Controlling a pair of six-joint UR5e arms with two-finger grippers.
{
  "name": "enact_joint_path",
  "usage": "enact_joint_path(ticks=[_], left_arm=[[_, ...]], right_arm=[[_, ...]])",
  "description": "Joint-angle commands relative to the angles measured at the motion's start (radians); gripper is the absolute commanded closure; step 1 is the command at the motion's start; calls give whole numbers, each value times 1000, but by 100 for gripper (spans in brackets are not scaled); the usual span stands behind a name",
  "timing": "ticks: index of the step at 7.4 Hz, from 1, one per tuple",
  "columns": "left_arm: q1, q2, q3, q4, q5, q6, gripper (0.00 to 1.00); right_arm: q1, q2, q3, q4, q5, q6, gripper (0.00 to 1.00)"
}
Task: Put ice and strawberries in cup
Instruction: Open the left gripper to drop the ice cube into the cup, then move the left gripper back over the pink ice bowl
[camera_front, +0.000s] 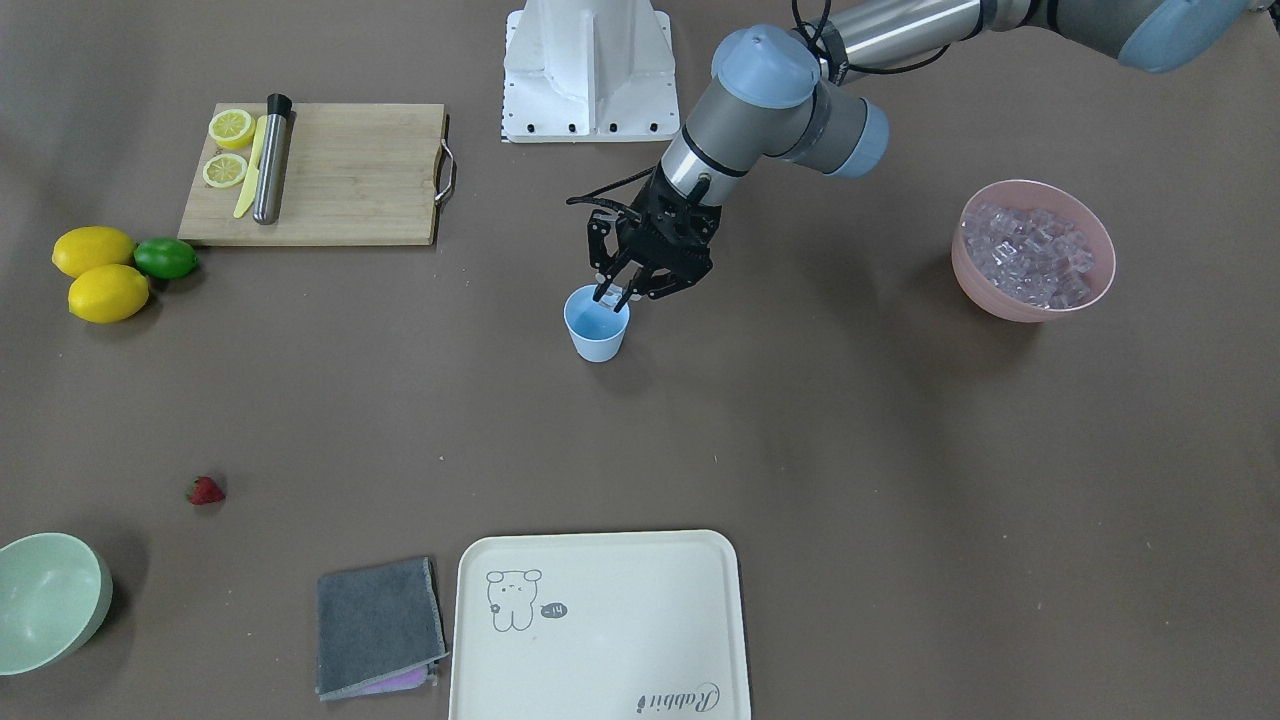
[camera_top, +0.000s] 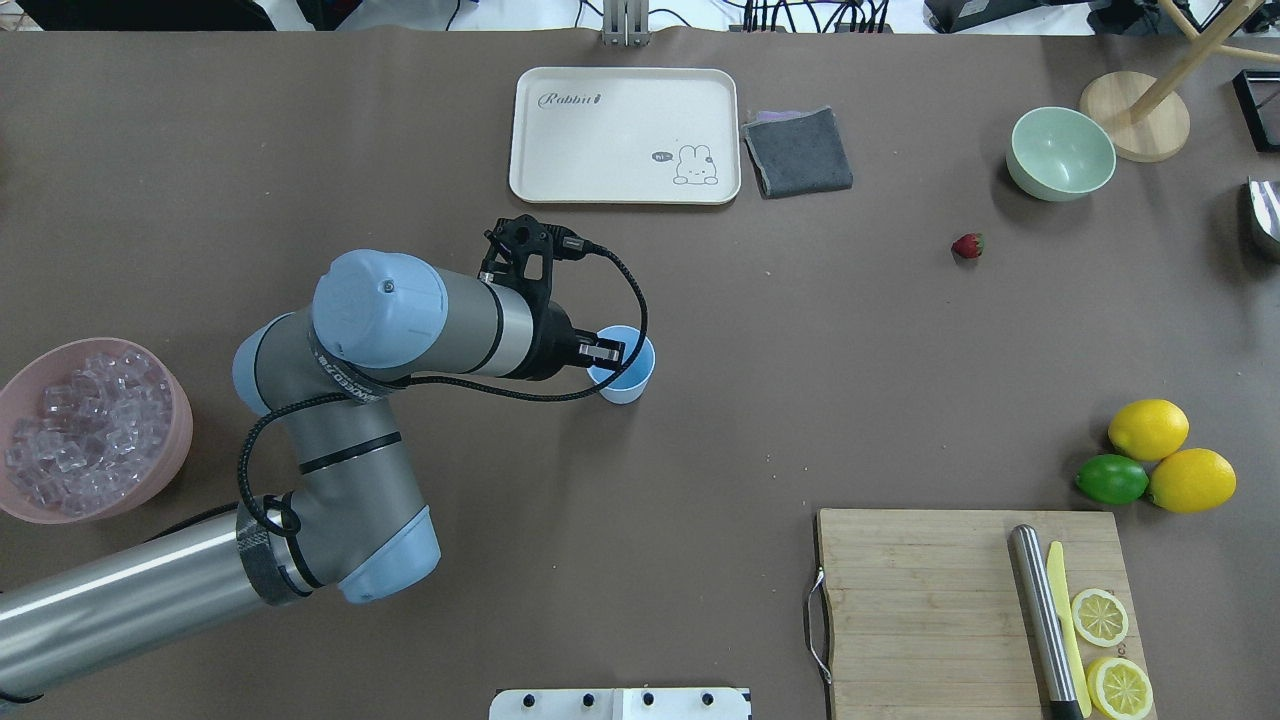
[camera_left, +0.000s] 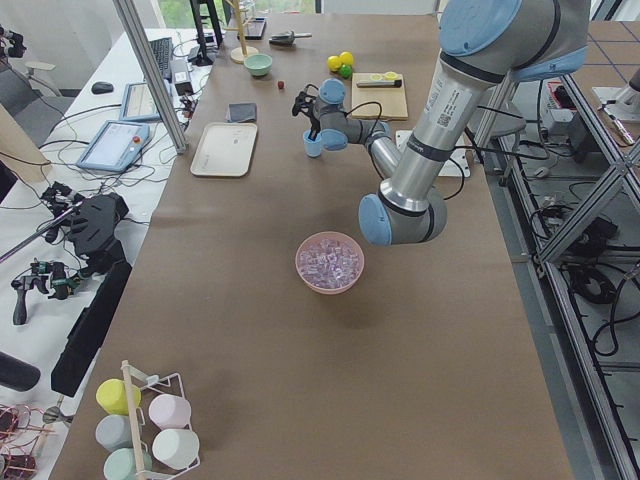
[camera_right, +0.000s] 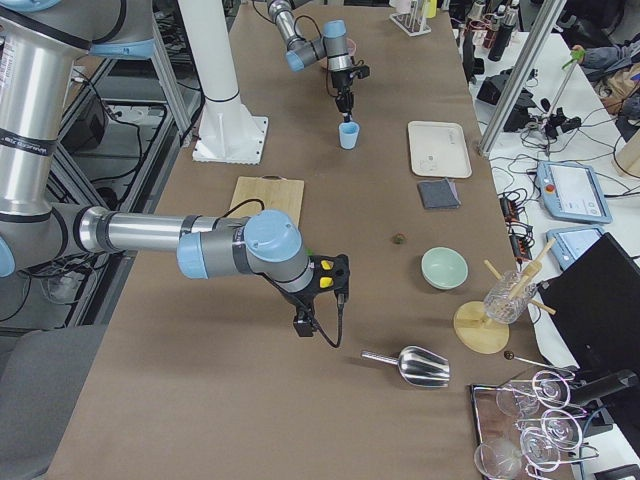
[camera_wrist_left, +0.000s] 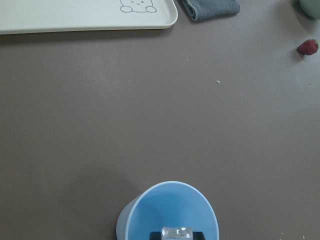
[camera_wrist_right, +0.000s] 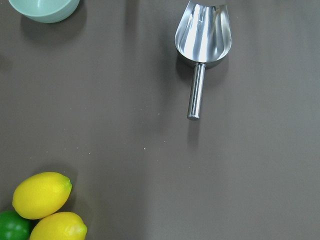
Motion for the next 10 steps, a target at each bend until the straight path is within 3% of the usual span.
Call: enact_joint_path(ticks=[1,4,6,10], left_arm=[[1,-2,0,-2,0,-1,3],[-21,30,-60,13,-10,8,3],[-116,139,-124,13,-140,31,4],[-331,380,-249,12,-370,269,4]], right_arm=[[-1,0,0,0,0,2,0],[1,0,0,0,0,3,0],[-1,0,-3,0,0,5,0],[-1,-1,-6,0,0,0,0]])
